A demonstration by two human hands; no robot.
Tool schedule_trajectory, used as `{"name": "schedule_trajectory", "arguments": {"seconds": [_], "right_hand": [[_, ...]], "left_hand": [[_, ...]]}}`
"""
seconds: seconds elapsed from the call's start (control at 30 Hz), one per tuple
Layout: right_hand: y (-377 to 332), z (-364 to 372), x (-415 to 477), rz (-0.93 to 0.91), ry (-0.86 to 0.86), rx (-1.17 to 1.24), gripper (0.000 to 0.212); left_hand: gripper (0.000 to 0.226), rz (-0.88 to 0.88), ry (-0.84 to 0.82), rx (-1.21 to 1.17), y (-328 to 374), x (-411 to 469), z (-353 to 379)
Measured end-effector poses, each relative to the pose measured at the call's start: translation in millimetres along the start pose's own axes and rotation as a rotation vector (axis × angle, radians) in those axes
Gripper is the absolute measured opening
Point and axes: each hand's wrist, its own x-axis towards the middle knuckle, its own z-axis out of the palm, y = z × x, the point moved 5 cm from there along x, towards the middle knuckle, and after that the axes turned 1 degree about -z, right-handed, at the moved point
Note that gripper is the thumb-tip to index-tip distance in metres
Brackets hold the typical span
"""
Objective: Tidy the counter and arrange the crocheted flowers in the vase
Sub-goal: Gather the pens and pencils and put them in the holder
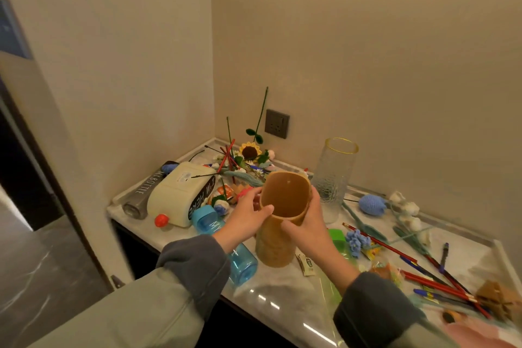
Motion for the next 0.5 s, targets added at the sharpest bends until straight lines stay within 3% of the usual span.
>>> {"name": "schedule_trajectory", "arguments": {"seconds": [0.2,0.37,0.5], "right_hand": [[-66.7,-12.6,19.2,-0.232,0.237,-0.158,0.072],[-116.6,22.2,46.4,-0.405,0.094,-0.282,0.036],[-136.0,62.1,79.9,-0.321,0.004,-0.27,0.037]], "left_hand": [[0.04,-0.013,0.109,-0.119,-1.0,8.8,-32.9],[0.034,-0.01,0.171,-0.181,1.6,24.6,-79.5],[0.037,-0.004,0.187,-0.172,0.6,53.2,-117.8]]}}
